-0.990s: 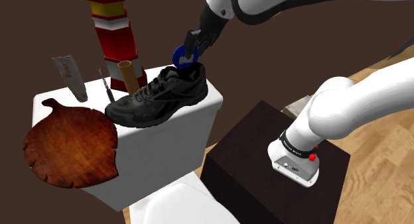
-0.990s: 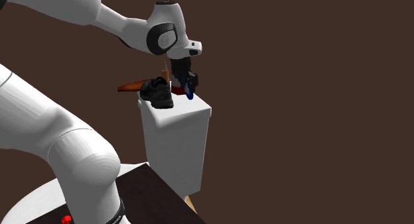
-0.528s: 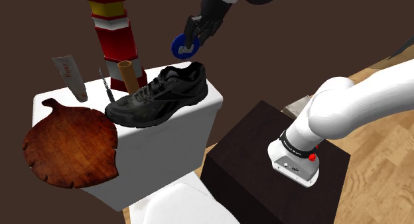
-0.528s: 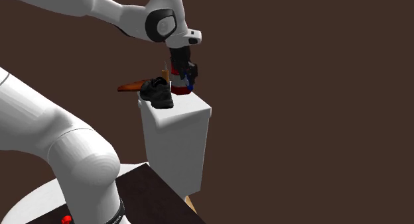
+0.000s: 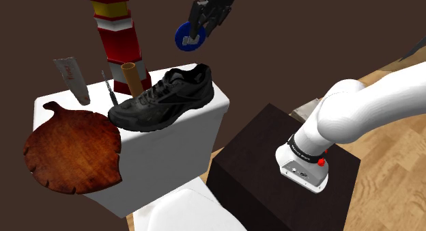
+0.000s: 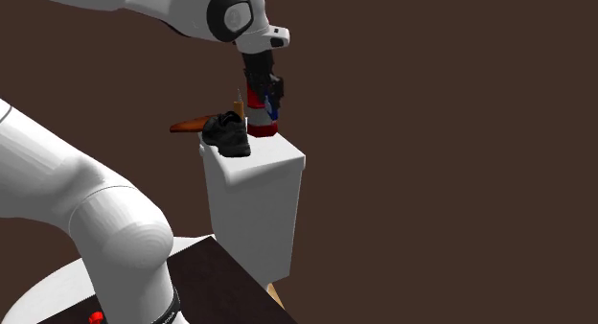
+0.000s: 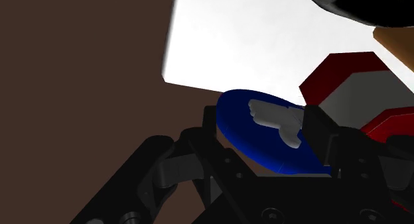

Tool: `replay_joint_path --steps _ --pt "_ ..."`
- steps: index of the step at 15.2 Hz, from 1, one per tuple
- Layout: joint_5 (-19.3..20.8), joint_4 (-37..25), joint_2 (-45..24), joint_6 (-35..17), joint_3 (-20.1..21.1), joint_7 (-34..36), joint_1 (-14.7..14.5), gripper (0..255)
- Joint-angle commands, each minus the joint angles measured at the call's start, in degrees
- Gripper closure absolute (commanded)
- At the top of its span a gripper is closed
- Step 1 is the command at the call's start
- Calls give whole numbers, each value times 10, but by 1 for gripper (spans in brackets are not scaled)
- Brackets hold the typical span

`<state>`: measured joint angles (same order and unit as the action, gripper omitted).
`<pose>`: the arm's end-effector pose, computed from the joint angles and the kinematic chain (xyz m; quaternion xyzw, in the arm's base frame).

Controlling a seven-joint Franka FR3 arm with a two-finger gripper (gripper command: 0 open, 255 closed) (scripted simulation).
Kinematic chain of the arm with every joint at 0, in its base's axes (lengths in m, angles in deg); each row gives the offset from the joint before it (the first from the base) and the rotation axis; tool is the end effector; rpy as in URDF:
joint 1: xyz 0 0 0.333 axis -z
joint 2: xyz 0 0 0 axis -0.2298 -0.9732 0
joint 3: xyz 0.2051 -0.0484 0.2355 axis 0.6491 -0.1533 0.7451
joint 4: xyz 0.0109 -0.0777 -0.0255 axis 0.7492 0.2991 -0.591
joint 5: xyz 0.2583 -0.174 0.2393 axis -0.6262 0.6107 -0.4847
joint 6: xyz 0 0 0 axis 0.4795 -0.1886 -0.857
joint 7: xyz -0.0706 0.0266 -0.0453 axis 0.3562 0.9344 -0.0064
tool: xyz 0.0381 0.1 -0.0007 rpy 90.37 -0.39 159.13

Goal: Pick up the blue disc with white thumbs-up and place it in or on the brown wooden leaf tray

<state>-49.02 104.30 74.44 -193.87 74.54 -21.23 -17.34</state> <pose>0.3946 0.1379 0.5711 -0.9809 -0.0006 -0.1736 0.0875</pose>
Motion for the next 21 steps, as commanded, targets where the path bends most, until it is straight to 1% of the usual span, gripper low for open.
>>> replay_joint_path --steps 1,7,12,17,21 --pt "0 -13 -8 1 20 24 -4 255" --pt "10 -63 -52 -6 99 118 -12 255" --pt "37 -122 -105 -8 169 201 -9 255" --pt "90 -198 -176 -3 243 294 0 255" --pt "161 -272 -251 12 306 381 3 255"
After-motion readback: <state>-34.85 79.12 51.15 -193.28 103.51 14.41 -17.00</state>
